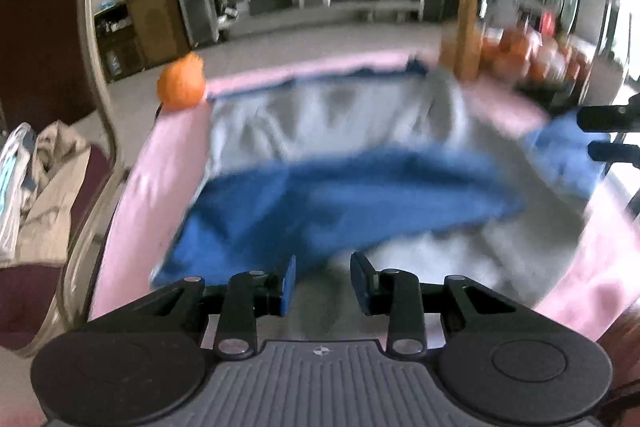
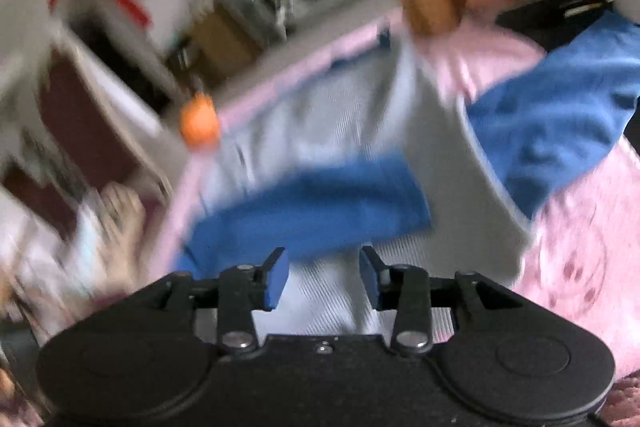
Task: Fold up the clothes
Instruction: 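Grasp the other blue sleeve near the fruit tray with the right gripper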
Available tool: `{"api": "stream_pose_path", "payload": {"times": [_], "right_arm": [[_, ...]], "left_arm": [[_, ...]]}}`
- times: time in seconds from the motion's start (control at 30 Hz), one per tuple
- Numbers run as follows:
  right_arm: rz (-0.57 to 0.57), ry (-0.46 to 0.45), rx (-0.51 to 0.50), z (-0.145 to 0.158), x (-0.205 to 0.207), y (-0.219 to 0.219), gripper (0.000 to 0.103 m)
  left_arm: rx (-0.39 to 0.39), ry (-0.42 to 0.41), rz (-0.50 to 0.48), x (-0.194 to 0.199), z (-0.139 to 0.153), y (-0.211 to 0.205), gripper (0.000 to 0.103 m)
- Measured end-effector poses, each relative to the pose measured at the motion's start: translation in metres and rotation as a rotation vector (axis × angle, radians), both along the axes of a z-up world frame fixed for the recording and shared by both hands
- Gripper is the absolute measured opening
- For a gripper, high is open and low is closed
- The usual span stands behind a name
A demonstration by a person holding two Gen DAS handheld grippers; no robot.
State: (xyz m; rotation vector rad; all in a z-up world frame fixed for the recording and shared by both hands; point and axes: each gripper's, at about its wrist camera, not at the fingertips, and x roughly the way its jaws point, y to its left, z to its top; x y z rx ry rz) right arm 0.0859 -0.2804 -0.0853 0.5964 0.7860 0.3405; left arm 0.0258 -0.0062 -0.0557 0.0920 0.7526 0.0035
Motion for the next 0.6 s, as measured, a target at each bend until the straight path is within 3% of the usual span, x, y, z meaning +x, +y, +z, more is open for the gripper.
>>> {"api": "stream_pose_path", "payload": {"times": [0.13,0.27,0.37,0.53,0.6], "right_arm": [[-0.143,-0.102,0.102,0.033,0.008,-0.047,0.05],[-0.275,-0.143,0.077,0.048,0.029,-0.09,0.05],[-0.37,-0.141,0.024,0.046,0.046,-0.124,0.051],[-0.551,-0.096,-0.067,0.01,0.079,-0.18,0.054],[-0.6,-0.063,-0.102,-0.011,0.093,-0.203,0.063]], "left_arm": [[-0.067,-0.078,-0.039,0.014,0.038,-0.026,0.033],[-0.083,-0.096,-0.08,0.033,0.045,-0.059,0.034],[-0.071,-0.017,-0.112,0.054,0.021,-0.089,0.033],[-0.03,0.087,-0.158,0.081,-0.024,-0.132,0.033],[-0.024,0.107,-0.153,0.088,-0.034,-0.138,0.033]]}}
